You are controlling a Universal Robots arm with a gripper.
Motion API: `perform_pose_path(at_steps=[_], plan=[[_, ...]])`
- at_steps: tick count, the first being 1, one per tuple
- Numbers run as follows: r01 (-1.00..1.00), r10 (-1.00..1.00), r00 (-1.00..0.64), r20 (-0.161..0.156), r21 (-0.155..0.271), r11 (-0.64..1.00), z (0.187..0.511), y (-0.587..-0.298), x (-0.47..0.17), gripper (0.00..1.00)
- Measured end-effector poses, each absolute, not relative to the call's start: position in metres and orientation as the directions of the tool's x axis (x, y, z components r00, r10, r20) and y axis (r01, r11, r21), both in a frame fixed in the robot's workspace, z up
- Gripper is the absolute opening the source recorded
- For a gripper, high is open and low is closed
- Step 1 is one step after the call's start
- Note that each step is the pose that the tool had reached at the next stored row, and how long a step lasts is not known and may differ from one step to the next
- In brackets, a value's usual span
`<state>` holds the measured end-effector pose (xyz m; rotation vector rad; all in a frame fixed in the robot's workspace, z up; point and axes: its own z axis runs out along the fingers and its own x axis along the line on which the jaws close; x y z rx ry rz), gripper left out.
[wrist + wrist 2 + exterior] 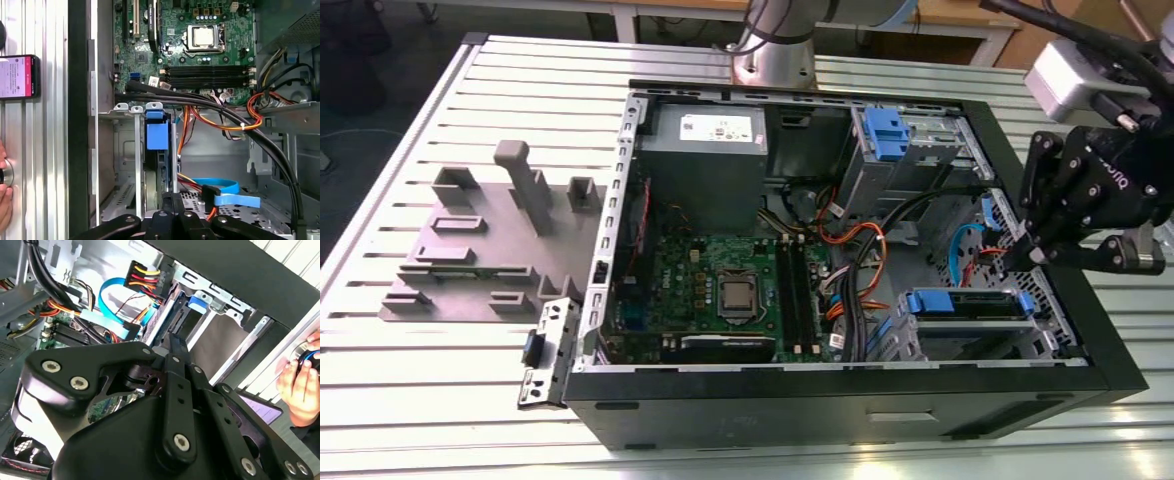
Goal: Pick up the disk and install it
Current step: 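Insert the first disk wire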
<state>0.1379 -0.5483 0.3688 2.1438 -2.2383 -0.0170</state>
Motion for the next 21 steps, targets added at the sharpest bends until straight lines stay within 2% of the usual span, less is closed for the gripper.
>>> perform_pose_path(at_steps=[10,16,21], plan=[[-0.998,-0.998,-0.043,0.036,0.047,0.044,0.367,-0.541,0.159,0.11],[-0.998,-0.993,-0.043,0.108,0.045,0.048,0.366,-0.528,0.16,0.11],[-0.998,-0.99,-0.04,0.132,0.044,0.046,0.366,-0.522,0.16,0.11]])
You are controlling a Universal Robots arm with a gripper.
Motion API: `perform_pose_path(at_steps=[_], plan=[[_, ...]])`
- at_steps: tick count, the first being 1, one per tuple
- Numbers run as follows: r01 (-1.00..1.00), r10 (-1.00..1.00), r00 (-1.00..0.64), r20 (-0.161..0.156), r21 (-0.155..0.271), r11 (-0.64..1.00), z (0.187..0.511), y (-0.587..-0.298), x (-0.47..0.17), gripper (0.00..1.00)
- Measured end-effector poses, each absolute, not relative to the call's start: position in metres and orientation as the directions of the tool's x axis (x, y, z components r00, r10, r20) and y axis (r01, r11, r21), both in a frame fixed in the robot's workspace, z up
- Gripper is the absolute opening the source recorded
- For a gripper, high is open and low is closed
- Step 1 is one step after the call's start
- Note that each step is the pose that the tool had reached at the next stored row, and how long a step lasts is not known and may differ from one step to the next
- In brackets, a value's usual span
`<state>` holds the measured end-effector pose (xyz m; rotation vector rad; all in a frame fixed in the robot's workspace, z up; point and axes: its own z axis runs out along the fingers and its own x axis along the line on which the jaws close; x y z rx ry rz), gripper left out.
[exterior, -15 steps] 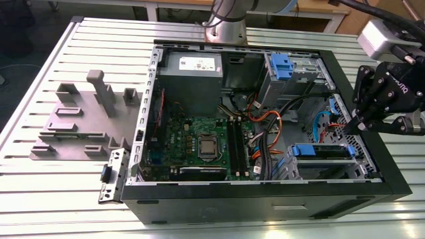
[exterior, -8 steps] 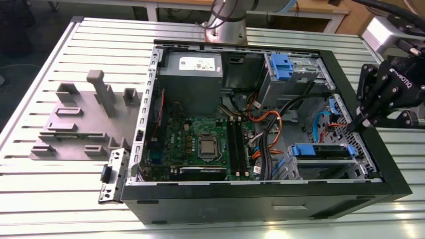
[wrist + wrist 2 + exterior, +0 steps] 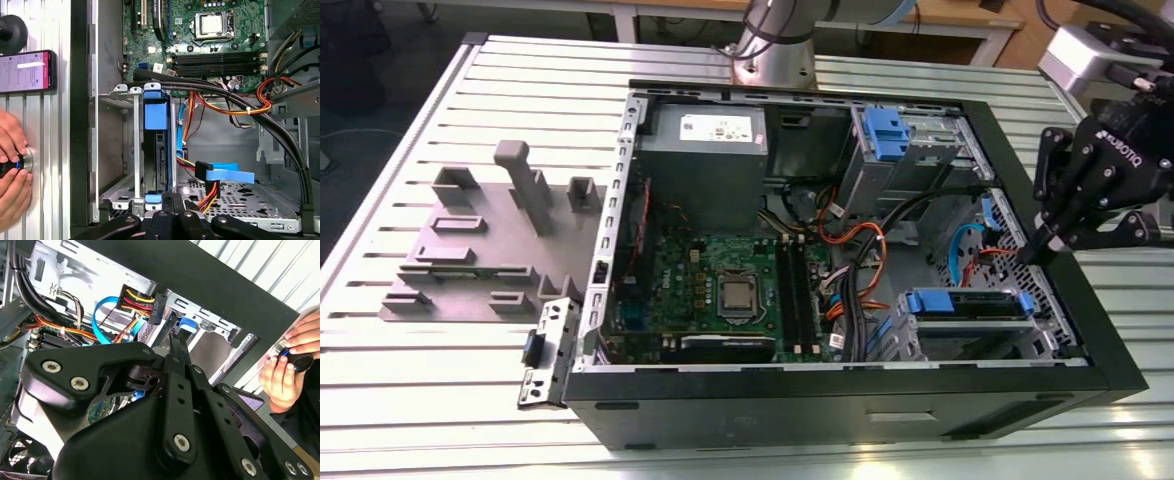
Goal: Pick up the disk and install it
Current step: 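Insert the first disk wire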
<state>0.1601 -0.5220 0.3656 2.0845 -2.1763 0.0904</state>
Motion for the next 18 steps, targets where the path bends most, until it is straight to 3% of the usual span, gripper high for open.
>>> perform_pose_path(at_steps=[9,18], plan=[[-0.999,-0.991,-0.005,0.135,0.048,0.011,0.361,-0.516,0.16,0.11],[-0.998,-0.985,-0.003,0.171,0.057,0.013,0.36,-0.496,0.161,0.11]])
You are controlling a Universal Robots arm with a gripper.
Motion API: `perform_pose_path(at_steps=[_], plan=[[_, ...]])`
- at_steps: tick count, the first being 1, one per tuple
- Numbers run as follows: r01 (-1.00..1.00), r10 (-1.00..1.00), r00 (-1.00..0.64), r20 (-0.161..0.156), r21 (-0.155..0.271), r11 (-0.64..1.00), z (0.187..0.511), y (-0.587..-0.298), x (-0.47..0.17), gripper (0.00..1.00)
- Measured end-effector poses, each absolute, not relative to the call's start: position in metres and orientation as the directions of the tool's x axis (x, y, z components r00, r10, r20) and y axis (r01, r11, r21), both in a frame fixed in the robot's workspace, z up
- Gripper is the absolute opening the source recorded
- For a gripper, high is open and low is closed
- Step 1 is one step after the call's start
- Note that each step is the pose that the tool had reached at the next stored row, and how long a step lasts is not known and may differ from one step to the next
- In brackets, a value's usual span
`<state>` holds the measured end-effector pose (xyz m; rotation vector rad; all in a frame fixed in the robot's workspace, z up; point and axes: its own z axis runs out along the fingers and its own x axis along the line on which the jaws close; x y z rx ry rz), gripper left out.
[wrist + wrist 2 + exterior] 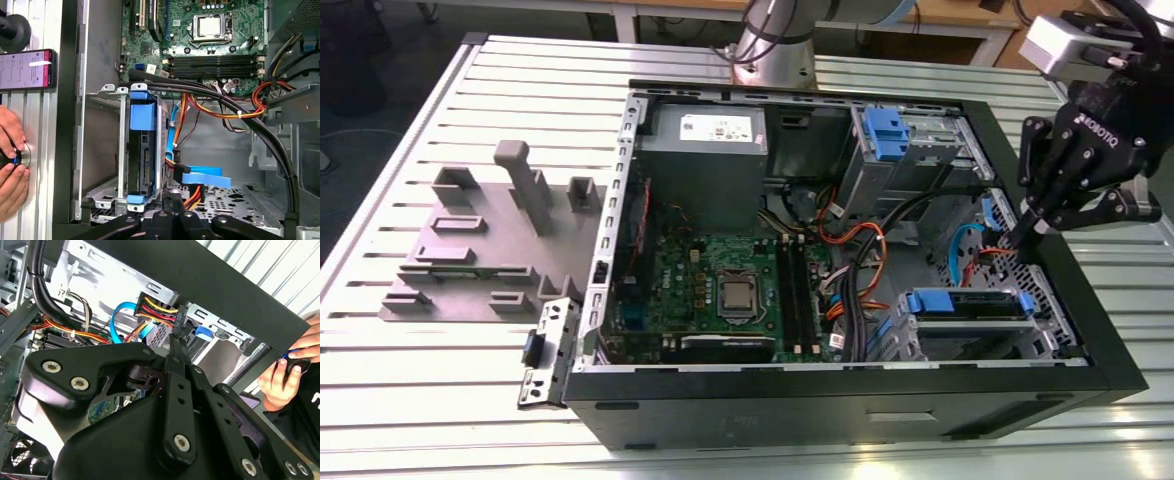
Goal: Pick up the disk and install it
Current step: 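Insert the first disk wire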
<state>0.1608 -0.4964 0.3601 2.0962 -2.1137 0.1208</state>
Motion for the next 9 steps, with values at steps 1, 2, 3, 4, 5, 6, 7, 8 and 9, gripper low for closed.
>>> perform_pose_path(at_steps=[1,2,3,4,5,6,7,8,9], plan=[[-0.998,-0.984,-0.003,0.177,0.057,0.014,0.3601,-0.4954,0.1609,0.11],[-0.998,-0.983,-0.003,0.185,0.057,0.014,0.36,-0.4948,0.1611,0.11],[-0.998,-0.981,-0.003,0.193,0.057,0.014,0.3598,-0.4945,0.1611,0.11],[-0.998,-0.979,-0.001,0.202,0.057,0.013,0.3594,-0.4943,0.1611,0.11],[-0.998,-0.978,0.001,0.209,0.058,0.011,0.359,-0.4943,0.1612,0.11],[-0.998,-0.977,0.005,0.214,0.058,0.008,0.3586,-0.4942,0.1612,0.11],[-0.998,-0.977,0.009,0.215,0.058,0.003,0.3583,-0.4941,0.1612,0.11],[-0.998,-0.976,0.016,0.215,0.058,-0.003,0.358,-0.4941,0.1613,0.11],[-0.998,-0.976,0.024,0.216,0.058,-0.011,0.3577,-0.4941,0.1613,0.11]])
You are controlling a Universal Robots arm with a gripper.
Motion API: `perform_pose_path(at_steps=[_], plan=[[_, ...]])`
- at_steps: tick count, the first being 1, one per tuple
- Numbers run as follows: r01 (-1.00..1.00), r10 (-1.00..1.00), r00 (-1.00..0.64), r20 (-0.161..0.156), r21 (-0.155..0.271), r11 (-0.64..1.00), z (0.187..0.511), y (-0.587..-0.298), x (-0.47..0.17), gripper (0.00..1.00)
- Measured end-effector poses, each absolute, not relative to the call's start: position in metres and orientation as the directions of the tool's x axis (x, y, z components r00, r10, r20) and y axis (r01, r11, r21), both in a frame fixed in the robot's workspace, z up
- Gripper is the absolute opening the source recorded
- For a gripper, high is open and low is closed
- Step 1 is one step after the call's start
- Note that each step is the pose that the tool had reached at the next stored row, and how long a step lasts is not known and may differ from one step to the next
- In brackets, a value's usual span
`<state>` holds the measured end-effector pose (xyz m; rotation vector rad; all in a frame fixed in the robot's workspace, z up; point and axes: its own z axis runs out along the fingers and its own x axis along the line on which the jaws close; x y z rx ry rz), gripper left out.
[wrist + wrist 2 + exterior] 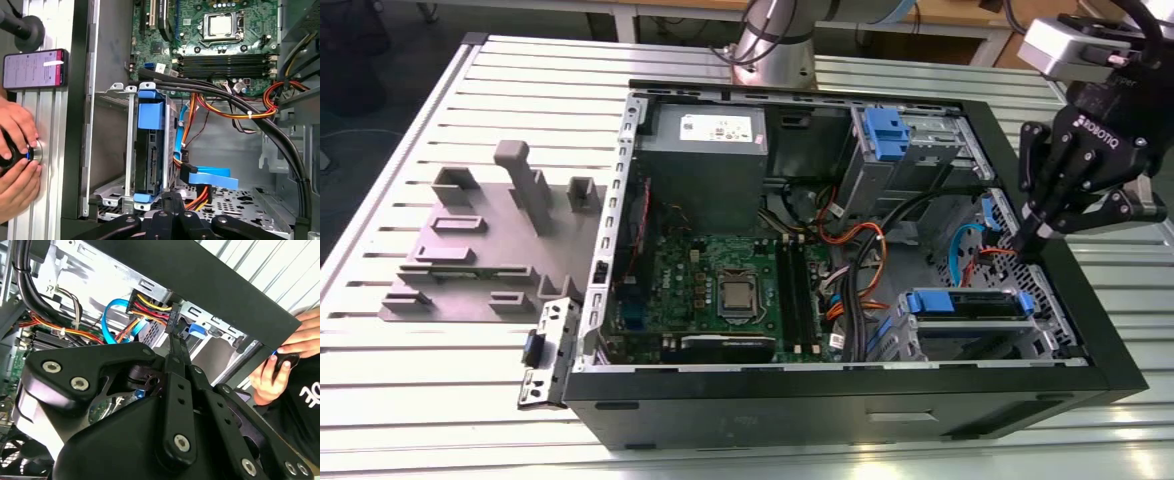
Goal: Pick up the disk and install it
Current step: 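Insert the first disk wire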
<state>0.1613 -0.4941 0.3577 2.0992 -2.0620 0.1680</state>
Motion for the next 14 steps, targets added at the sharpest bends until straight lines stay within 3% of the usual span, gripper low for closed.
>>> perform_pose_path(at_steps=[7,10,14], plan=[[-0.998,-0.973,0.04,0.229,0.061,-0.026,0.3573,-0.4918,0.1634,0.11],[-0.998,-0.97,0.04,0.24,0.063,-0.025,0.3571,-0.4889,0.1651,0.24],[-0.998,-0.97,0.041,0.241,0.064,-0.026,0.3561,-0.486,0.1675,0.25]])
